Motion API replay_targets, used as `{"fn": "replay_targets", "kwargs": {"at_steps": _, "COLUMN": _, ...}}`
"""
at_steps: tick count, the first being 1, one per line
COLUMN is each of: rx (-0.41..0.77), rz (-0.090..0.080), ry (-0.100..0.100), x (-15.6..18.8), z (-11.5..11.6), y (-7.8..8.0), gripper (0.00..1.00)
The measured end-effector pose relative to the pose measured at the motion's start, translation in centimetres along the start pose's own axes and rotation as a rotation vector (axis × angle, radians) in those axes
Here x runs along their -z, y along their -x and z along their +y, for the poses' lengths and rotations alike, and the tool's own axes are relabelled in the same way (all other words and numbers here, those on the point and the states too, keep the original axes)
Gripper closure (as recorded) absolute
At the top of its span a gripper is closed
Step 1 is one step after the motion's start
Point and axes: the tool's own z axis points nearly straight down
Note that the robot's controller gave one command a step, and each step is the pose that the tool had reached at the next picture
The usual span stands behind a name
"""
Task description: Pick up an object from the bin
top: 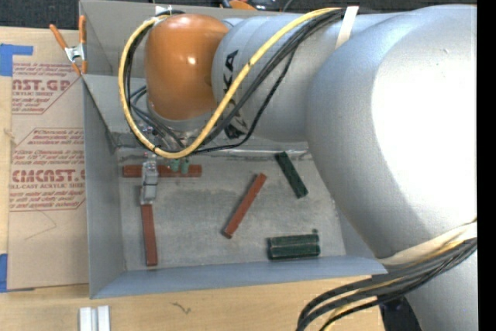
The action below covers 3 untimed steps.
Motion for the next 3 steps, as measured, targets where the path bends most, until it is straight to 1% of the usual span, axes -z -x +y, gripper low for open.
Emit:
{"fn": "replay_targets", "kwargs": {"at_steps": 1, "rx": 0.088, "rz": 0.007, "ry": -0.004, "x": -7.2, "z": -4.0, "y": 0.2, "gripper": 0.0}}
{"fn": "replay_targets", "kwargs": {"at_steps": 2, "rx": 0.089, "rz": -0.002, "ry": 0.001, "x": -6.7, "z": -3.7, "y": 0.4, "gripper": 1.0}}
{"fn": "replay_targets", "kwargs": {"at_steps": 3, "rx": 0.192, "rz": -0.01, "ry": 0.001, "x": 7.7, "z": -2.8, "y": 0.4, "gripper": 1.0}}
